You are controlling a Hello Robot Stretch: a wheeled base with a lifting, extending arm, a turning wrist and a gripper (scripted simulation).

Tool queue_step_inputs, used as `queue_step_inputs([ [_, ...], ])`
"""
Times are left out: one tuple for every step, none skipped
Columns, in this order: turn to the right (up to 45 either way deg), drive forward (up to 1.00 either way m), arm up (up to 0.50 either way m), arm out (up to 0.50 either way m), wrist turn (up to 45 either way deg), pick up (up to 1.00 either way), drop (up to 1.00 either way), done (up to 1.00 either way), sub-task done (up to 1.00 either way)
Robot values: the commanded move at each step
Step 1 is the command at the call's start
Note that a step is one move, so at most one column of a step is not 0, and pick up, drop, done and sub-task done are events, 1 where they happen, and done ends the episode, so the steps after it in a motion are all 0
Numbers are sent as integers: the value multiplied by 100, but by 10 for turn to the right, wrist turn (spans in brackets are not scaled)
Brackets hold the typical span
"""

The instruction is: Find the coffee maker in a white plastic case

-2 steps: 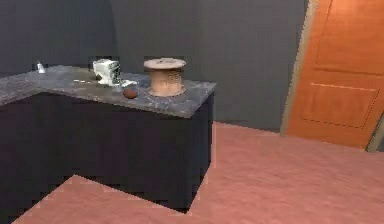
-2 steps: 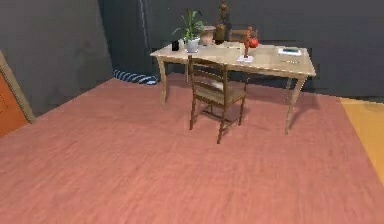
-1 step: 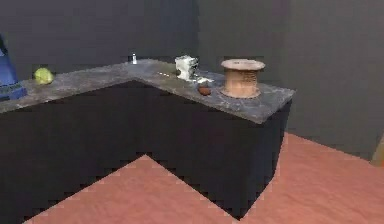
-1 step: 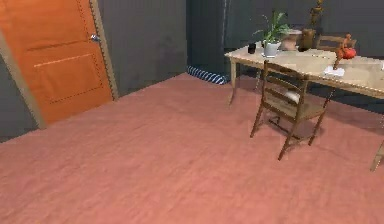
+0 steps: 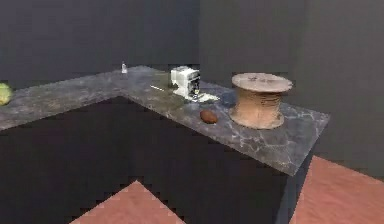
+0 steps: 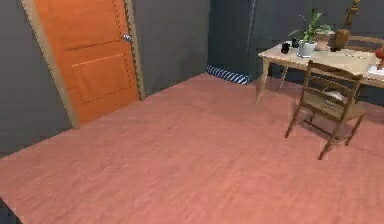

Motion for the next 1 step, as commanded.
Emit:
queue_step_inputs([
  [-180, 0, 0, 0, 0, 0, 0, 0, 0],
])
